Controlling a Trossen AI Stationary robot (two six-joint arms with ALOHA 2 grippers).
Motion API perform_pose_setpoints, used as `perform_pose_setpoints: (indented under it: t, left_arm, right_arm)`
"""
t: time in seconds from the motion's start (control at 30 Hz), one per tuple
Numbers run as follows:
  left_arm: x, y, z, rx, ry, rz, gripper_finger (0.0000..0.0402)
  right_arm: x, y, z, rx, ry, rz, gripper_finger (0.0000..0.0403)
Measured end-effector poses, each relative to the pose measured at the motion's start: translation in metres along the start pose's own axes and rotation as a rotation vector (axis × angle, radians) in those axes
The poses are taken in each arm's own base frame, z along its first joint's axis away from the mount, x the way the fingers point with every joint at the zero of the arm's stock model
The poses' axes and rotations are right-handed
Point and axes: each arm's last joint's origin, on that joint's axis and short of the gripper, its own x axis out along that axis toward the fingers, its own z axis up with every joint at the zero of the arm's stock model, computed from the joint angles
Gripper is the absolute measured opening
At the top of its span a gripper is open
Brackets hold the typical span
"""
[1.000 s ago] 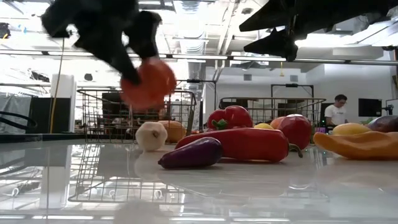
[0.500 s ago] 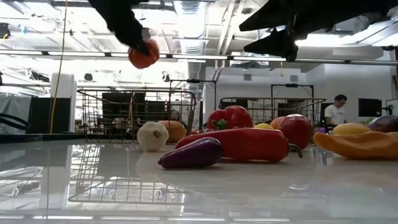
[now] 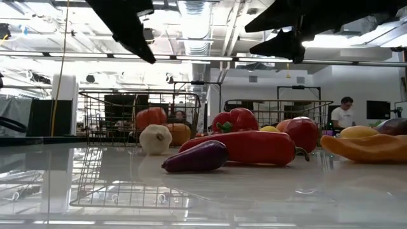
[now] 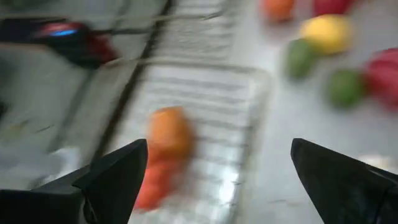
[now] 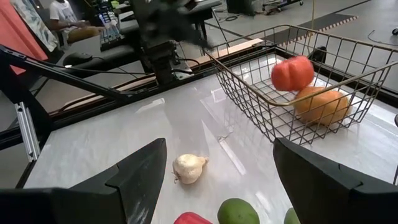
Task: Sort produce into baskets
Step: Put the garlic into the left gold wire basket
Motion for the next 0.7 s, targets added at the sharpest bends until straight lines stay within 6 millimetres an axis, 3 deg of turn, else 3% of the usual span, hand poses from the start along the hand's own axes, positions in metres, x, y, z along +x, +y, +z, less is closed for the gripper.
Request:
perform_pose_setpoints:
  t: [0.13, 0.43, 0.53, 0.7]
  left_arm:
    - [0.006, -0.038, 0.007, 0.013, -0.05, -0.227, 0.0382]
    - [0.05, -0.124, -0.008, 0.295, 0.024, -0.338, 0.0372]
    - [0.066, -0.137, -0.019, 0.375, 0.086, -0.304, 0.0363]
    - [0.088, -0.14, -0.034, 0.416, 0.201, -0.271, 0.0335]
  right_arm:
    - [0.0, 0.0, 0.0, -0.001, 0.002, -0.001, 0.0323]
    - [-0.002, 0.004, -0.002, -0.005, 0.006, 0.019, 0.0323]
    - [-0.003, 0.006, -0.002, -0.02, 0.004, 0.019, 0.0323]
    - [-0.004, 0.007, -0.003, -0.033, 0.0, 0.006, 0.0323]
